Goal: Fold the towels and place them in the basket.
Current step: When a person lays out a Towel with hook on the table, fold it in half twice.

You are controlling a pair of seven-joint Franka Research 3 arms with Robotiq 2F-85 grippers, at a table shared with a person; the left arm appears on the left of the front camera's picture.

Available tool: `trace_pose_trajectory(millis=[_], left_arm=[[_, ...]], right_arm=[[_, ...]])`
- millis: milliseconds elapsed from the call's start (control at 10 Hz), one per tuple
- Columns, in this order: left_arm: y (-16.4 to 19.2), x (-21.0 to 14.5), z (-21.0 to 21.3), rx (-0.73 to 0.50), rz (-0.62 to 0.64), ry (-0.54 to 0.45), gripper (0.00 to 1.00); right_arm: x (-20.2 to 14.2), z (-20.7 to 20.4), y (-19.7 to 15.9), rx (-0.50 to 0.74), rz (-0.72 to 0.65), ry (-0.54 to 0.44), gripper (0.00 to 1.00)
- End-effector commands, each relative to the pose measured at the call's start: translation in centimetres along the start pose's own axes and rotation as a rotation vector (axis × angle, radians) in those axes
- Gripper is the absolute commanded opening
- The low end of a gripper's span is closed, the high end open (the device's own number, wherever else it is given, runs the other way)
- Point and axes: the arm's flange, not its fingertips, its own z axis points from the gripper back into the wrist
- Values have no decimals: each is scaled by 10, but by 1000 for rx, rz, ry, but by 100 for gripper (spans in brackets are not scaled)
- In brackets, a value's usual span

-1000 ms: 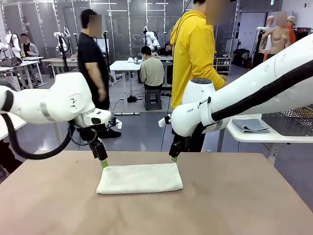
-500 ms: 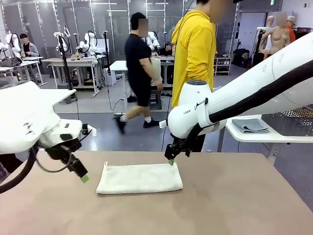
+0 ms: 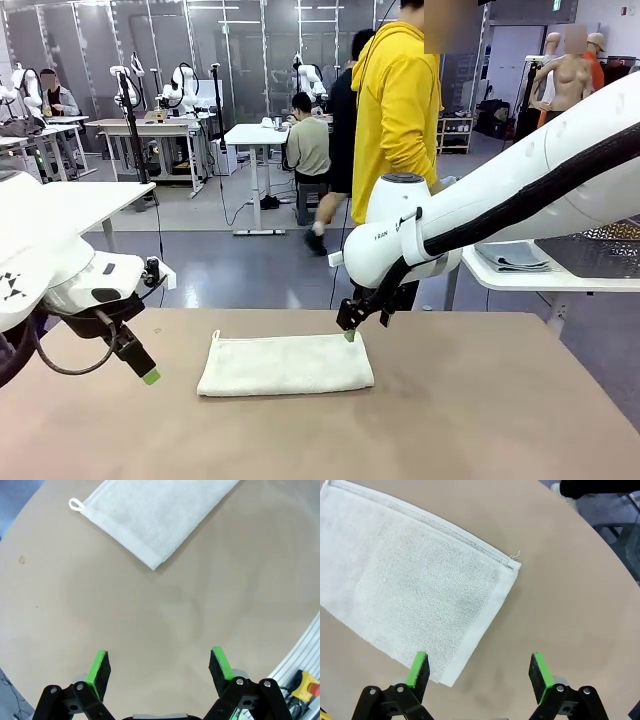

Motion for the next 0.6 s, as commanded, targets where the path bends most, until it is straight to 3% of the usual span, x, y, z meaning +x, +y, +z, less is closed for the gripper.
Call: trace_pose_trajectory(millis=[0,500], left_arm=[[1,9,-3,-1,24,-2,100],[1,9,-3,-1,24,-2,100]], right_arm=[[-2,4,0,-7,11,2,100],[0,-15,4,8,-105,30,100]])
